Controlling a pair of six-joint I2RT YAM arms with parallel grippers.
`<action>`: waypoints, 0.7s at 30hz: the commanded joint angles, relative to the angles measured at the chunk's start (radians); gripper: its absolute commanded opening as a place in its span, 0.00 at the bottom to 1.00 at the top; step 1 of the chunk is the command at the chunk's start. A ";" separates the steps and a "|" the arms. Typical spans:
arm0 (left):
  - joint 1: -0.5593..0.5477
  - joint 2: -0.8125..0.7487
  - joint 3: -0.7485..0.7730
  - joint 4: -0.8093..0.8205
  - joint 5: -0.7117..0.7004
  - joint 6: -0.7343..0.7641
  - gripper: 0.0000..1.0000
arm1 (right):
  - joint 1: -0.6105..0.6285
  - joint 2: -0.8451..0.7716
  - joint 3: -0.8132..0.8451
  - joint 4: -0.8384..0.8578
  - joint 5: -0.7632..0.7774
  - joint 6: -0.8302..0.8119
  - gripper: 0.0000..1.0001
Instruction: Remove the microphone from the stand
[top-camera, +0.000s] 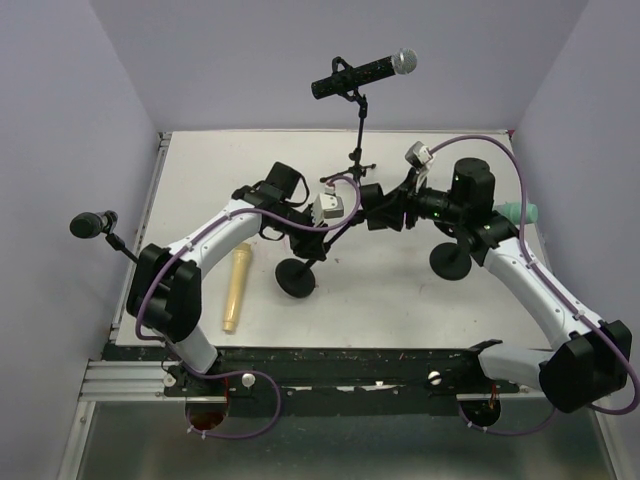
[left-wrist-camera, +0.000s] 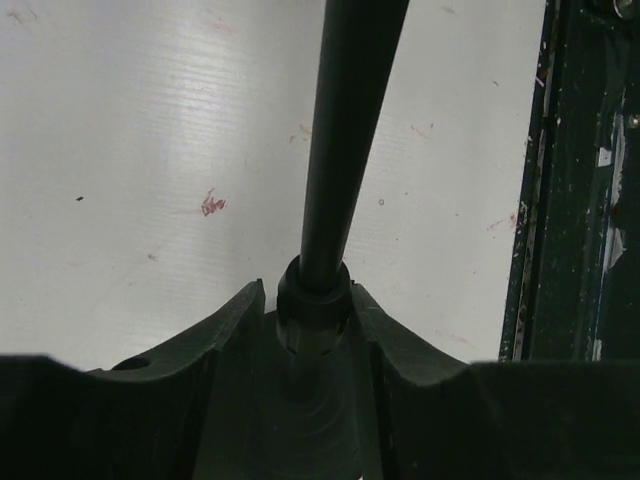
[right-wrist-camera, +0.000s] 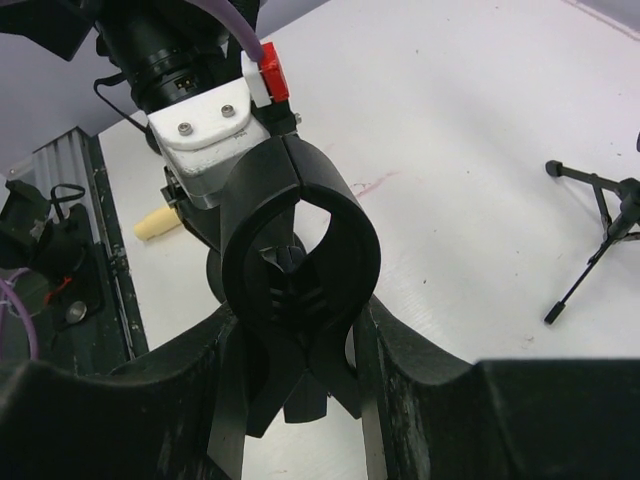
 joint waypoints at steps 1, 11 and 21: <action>-0.005 -0.017 -0.038 0.136 0.024 -0.045 0.40 | -0.002 -0.023 -0.022 0.039 -0.010 0.005 0.04; -0.124 -0.265 -0.324 0.599 -0.399 -0.215 0.00 | -0.003 0.088 0.151 -0.200 0.365 0.296 0.02; -0.261 -0.233 -0.335 0.635 -0.784 -0.386 0.09 | -0.014 0.148 0.153 -0.251 0.464 0.402 0.00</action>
